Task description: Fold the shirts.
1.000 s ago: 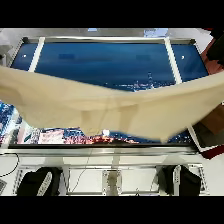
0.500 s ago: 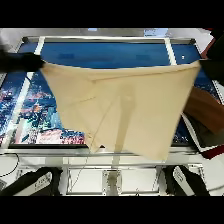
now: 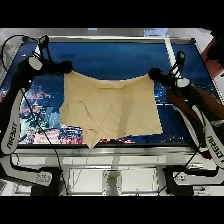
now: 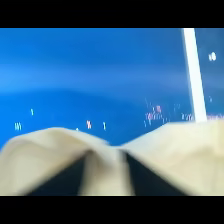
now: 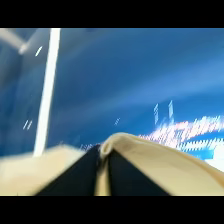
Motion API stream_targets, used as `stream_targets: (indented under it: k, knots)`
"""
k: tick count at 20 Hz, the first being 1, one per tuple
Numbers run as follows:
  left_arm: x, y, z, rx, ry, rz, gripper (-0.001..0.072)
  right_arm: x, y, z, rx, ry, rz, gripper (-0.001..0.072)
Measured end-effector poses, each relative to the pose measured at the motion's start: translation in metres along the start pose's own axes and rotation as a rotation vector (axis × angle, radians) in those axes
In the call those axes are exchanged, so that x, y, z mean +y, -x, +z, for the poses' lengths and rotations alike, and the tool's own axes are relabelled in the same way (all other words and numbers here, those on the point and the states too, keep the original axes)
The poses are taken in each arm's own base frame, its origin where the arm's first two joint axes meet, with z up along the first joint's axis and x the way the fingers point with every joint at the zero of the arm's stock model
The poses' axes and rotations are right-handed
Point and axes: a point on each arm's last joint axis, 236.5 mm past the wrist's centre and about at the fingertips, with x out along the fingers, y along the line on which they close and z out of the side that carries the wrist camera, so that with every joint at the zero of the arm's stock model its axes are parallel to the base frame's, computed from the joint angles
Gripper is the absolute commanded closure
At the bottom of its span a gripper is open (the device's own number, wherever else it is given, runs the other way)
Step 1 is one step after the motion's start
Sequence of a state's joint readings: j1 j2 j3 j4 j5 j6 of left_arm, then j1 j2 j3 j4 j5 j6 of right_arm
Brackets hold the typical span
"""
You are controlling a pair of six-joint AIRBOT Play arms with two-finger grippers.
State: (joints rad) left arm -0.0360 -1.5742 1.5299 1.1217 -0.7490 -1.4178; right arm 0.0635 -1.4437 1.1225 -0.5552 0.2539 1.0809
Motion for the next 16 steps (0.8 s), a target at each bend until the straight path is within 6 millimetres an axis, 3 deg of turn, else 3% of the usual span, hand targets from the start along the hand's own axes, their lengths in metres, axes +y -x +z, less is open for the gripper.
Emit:
stream_targets:
  k: [3, 5, 7, 10, 13, 16]
  knots:
    - [-0.003, 0.004, 0.010, -0.007, -0.008, -0.008, 0.0011, -0.008, 0.001, 0.021, -0.092, -0.002, -0.045, 0.0226]
    - [0.001, 0.025, 0.017, 0.012, -0.028, 0.004, 0.0011, -0.014, 0.019, 0.047, -0.151, 0.009, -0.058, 0.0227]
    - [0.014, 0.061, 0.021, 0.042, -0.048, 0.041, 0.0011, -0.023, 0.051, 0.082, -0.204, 0.047, -0.071, 0.0230]
    - [0.049, 0.130, 0.014, 0.088, -0.058, 0.149, 0.0011, -0.043, 0.109, 0.113, -0.205, 0.102, -0.096, 0.0231]
    - [0.081, 0.188, -0.023, 0.131, -0.002, 0.239, 0.0012, -0.075, 0.164, 0.110, -0.109, 0.129, -0.165, 0.0231]
    - [0.094, 0.210, -0.107, 0.231, 0.101, 0.249, 0.0011, -0.106, 0.203, 0.081, 0.025, 0.108, -0.237, 0.0231]
